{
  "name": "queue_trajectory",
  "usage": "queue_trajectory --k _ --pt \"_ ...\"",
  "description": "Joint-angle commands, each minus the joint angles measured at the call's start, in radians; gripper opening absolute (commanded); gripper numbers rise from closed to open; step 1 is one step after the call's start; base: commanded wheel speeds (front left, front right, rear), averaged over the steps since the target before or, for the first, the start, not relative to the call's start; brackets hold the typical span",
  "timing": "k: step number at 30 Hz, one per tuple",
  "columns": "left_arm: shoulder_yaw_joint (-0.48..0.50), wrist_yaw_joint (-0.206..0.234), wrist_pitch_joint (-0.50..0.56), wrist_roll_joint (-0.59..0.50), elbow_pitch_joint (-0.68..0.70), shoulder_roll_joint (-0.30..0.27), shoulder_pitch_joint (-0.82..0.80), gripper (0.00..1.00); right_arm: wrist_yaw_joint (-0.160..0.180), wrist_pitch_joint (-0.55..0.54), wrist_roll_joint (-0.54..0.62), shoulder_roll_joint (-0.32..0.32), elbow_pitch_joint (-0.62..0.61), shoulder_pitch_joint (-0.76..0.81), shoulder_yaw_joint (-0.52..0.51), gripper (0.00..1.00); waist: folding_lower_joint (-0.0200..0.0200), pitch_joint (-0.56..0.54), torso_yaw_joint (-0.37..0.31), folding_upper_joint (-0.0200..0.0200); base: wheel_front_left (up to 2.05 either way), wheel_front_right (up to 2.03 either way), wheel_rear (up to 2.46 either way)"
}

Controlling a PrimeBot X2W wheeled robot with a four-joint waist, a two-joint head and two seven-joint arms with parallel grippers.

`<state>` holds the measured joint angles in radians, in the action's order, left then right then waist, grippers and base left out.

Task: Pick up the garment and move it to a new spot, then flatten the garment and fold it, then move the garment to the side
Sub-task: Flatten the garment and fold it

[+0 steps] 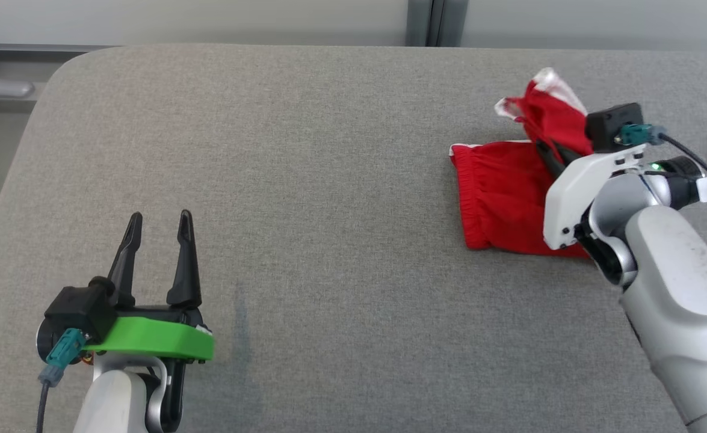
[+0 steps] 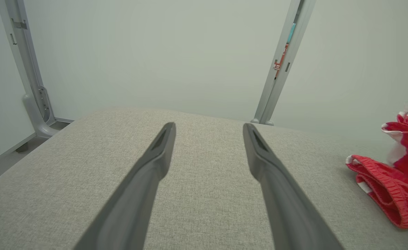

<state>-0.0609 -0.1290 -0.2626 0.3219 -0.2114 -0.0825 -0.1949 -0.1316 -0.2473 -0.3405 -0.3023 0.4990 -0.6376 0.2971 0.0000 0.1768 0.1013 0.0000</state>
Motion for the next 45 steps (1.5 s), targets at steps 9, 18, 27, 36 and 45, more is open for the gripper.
queue_trajectory --k 9,18,27,36,45 --pt "-0.029 -0.002 -0.002 0.017 -0.01 0.005 -0.015 1.0 0.002 -0.006 0.102 0.126 0.169 -0.046 0.041 0.0 0.0 0.009 0.035 0.0 0.0 0.0 0.0" --pt "-0.022 -0.002 -0.002 0.018 -0.015 0.008 0.017 1.0 0.002 -0.005 0.04 0.169 0.205 -0.03 0.14 1.0 0.0 -0.014 0.037 0.0 0.0 0.0 0.0" --pt "-0.006 -0.002 -0.002 0.016 -0.012 0.007 0.042 1.0 0.002 0.019 -0.265 0.074 -0.124 0.057 0.234 1.0 0.0 -0.053 -0.005 0.0 0.0 0.0 0.0" --pt "-0.003 -0.002 -0.002 0.005 -0.027 0.009 0.064 1.0 0.002 0.211 -0.092 0.026 -0.23 0.215 -0.071 1.0 0.0 -0.106 -0.05 0.0 0.0 0.0 0.0" --pt "0.036 -0.002 -0.002 -0.029 -0.062 0.005 0.064 1.0 0.001 0.32 0.054 0.116 -0.227 0.368 -0.271 1.0 0.0 -0.146 -0.106 0.0 0.0 0.0 0.0"
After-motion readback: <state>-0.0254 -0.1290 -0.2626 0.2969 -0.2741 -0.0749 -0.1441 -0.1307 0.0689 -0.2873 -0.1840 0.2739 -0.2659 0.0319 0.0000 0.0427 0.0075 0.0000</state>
